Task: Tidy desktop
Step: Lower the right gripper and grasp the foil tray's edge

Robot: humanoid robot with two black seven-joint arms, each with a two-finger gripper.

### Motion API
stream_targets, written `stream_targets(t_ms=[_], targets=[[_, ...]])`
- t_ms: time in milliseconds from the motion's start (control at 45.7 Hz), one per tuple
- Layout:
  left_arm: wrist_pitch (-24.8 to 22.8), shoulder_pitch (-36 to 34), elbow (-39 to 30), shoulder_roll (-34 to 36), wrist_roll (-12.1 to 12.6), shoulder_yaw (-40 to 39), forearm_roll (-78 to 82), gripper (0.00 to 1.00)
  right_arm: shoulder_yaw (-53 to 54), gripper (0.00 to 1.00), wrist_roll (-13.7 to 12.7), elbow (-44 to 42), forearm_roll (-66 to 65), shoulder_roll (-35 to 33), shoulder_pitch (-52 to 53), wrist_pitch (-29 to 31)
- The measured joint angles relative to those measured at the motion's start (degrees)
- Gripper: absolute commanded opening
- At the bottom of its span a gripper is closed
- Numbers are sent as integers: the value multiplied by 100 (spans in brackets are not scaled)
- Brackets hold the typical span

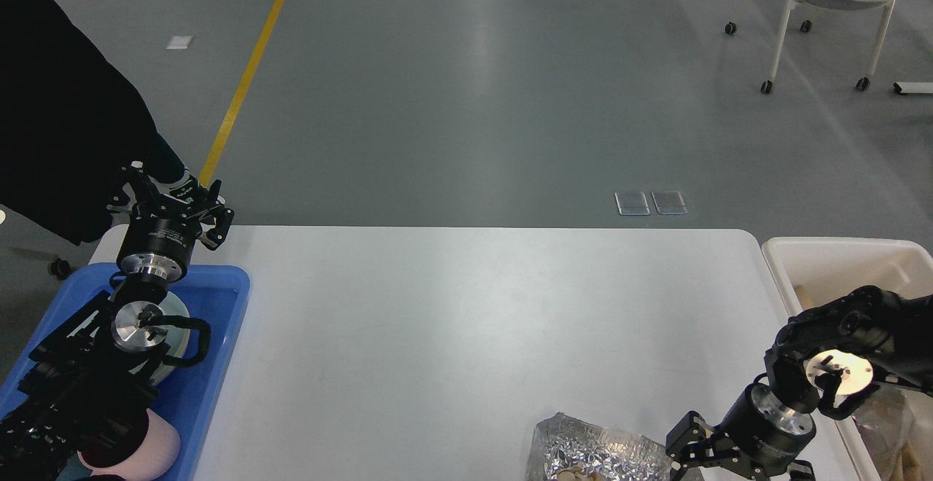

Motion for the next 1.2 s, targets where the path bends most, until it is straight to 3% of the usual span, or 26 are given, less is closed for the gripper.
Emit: stream_targets(t_ms=[437,591,634,831,875,1203], targets=[[0,0,0,0,0,-9,0,97,109,98,4,-64,67,15,-314,-1003],[0,0,0,0,0,-9,0,97,261,89,5,-48,120,-16,-331,-1430],[0,0,0,0,0,-9,0,97,275,82,4,-46,122,-25,-331,-1486],[0,0,0,0,0,-9,0,97,283,11,3,-34,124,-53,-294,-1522],[0,0,0,0,0,-9,0,97,275,0,-1,-24,124,-58,-278,-1494],[0,0,0,0,0,-9,0,97,309,0,10,-15,165,-168,-166,-1534]])
